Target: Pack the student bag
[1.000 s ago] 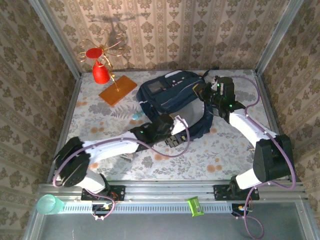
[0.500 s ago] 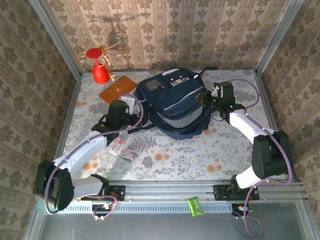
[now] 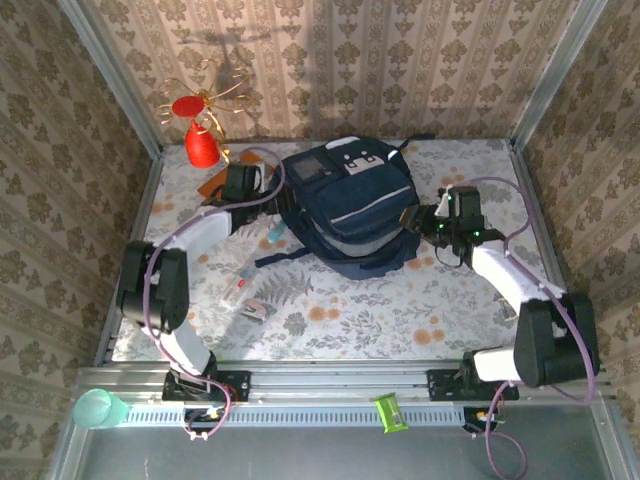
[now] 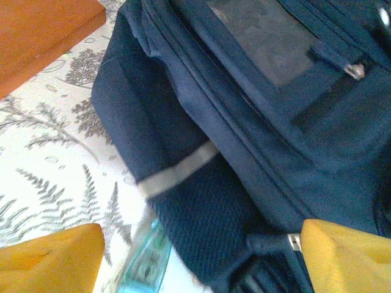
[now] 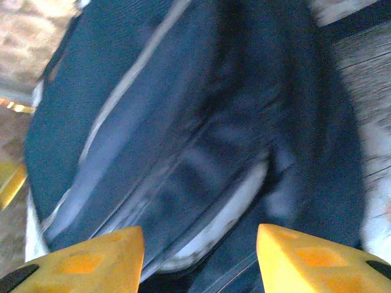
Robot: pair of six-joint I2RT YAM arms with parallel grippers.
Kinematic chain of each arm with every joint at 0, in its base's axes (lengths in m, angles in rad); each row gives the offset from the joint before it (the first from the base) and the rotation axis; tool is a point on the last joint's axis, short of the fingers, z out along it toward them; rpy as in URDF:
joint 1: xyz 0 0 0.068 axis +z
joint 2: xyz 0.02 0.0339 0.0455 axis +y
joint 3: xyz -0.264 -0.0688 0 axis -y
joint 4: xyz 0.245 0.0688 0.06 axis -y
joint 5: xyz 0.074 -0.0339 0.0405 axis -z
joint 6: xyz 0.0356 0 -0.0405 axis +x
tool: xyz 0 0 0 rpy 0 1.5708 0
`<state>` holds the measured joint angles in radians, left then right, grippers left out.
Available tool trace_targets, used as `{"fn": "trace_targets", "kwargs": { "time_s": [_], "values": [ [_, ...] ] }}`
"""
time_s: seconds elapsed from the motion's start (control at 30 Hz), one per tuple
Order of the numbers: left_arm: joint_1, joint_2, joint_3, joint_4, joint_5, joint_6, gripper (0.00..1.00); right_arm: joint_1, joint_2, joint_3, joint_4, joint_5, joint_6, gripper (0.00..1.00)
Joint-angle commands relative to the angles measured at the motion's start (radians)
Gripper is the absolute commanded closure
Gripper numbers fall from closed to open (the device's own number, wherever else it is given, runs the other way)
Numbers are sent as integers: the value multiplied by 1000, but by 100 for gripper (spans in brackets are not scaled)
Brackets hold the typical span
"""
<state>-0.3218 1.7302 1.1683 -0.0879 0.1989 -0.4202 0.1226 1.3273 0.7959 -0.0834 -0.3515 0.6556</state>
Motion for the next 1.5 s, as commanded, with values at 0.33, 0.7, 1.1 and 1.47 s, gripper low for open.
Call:
{"fn": "trace_targets", "kwargs": {
  "time_s": [0.33,0.7,1.1,1.47],
  "values": [
    [-3,235,210,51,207,-102,29,135,54,-127,105,31,-38,54],
    [-40,323,245,46,258,-94,63,24,153,-102,22,160,-86,61],
    [-180,176,-71,287,167,-243,94,-47,330,243,-166,361,-207,62],
    [-372,88,-244,470,-73,-456,100,80,-30,105,-234,618,-240,46]
  ]
}}
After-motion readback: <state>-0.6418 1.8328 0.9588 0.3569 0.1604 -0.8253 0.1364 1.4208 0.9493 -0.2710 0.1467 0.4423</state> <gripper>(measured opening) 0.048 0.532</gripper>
